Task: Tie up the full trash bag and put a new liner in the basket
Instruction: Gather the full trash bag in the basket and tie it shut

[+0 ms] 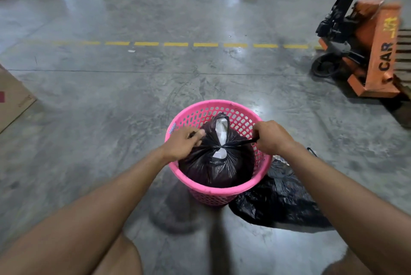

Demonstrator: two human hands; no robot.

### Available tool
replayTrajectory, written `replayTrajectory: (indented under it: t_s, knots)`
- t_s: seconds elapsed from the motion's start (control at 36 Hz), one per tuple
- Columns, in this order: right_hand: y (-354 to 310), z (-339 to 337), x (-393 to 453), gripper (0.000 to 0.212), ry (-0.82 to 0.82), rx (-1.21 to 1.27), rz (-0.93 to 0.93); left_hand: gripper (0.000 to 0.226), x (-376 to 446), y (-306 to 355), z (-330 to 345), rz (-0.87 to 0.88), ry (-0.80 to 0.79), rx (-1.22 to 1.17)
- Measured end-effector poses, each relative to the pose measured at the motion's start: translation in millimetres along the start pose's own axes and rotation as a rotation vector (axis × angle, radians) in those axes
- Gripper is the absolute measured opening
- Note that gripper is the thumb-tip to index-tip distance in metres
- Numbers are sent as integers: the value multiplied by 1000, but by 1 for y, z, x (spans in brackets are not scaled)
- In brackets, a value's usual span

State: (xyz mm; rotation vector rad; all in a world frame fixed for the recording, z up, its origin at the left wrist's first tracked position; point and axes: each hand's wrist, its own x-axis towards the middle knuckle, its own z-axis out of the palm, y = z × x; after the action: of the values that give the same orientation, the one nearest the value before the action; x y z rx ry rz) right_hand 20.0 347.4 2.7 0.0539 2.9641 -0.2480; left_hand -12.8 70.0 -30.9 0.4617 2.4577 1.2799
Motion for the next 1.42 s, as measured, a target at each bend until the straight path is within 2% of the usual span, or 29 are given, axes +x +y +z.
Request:
replayTrajectory:
  t_s: [0.11, 0.17, 0.31, 0.53, 0.61, 0.72, 0.78, 0.89, 1.03, 1.25, 1.33, 1.42]
  knots:
    - [7, -5, -7, 15, 32, 126, -40, 49, 6, 12, 28, -155, 8, -588]
    - [4, -8, -12, 11, 94, 143, -100, 43, 8, 22, 36, -193, 56, -700]
    - [-19, -20, -15, 7, 176, 161, -246, 21, 16, 36, 46, -163, 76, -627]
    - [-62, -23, 1, 11, 234, 262, -377, 22, 14, 48, 45, -72, -16, -357]
    - [-60, -18, 5, 30, 221, 448, -302, 24, 17, 46, 44, -80, -20, -346]
    - [-45, -8, 1, 57, 93, 438, -241, 35, 21, 43, 44, -86, -19, -364]
    - [-40, 0, -1, 52, 49, 416, -243, 37, 22, 43, 43, -81, -61, -363]
    - [-33, 12, 1, 6, 173, 397, -211, 33, 22, 41, 37, -122, -151, -431]
    - [-28, 10, -2, 13, 222, 469, -210, 31, 25, 27, 21, -269, -259, -537]
    - [-48, 39, -28, 25, 215, 251, -206, 30, 36, 29, 31, -516, -139, -815]
    - [-57, 53, -32, 27, 230, 232, -170, 28, 36, 29, 34, -551, -134, -902]
    - [-60, 60, -31, 32, 215, 274, -111, 24, 36, 30, 33, -512, -139, -796]
